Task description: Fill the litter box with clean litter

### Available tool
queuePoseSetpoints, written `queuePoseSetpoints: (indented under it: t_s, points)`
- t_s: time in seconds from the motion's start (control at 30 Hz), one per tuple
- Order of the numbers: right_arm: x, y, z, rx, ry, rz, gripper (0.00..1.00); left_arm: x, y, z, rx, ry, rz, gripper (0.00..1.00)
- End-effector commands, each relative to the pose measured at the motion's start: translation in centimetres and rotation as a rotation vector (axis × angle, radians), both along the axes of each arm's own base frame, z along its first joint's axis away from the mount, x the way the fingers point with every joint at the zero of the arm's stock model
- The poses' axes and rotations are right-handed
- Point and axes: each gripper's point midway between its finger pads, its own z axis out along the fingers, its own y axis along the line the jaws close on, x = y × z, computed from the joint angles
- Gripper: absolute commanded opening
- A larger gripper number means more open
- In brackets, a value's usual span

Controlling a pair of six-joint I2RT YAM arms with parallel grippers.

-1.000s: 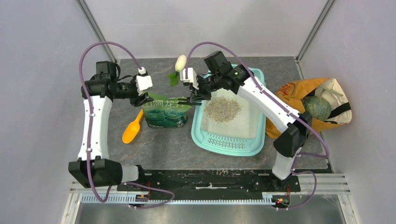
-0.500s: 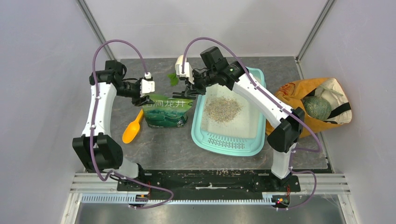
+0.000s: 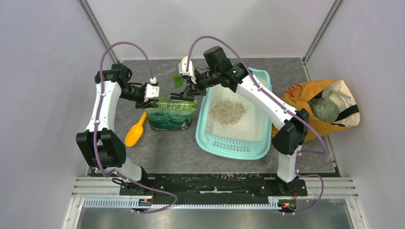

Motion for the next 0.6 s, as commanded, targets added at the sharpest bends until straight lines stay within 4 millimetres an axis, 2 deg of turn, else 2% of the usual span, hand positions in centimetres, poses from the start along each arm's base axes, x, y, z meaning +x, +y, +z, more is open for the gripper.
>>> queuePoseSetpoints:
  t_s: [0.0,0.2,0.57]
  points:
    - [0.2,1.4,1.0,0.081,0.006,0.029,0.00,0.0,-0.1,0.8,0.006,-0.029,-0.053,0.34]
    - [0.2,2.3,0.7,0.142,0.035,0.038,0.00,-0.1,-0.3,0.9,-0.004,-0.027,-0.052,0.17]
    - [0.3,3.1,0.0,0.169,0.060,0.050,0.00,-0.2,-0.1,0.9,0.006,-0.037,-0.041,0.05]
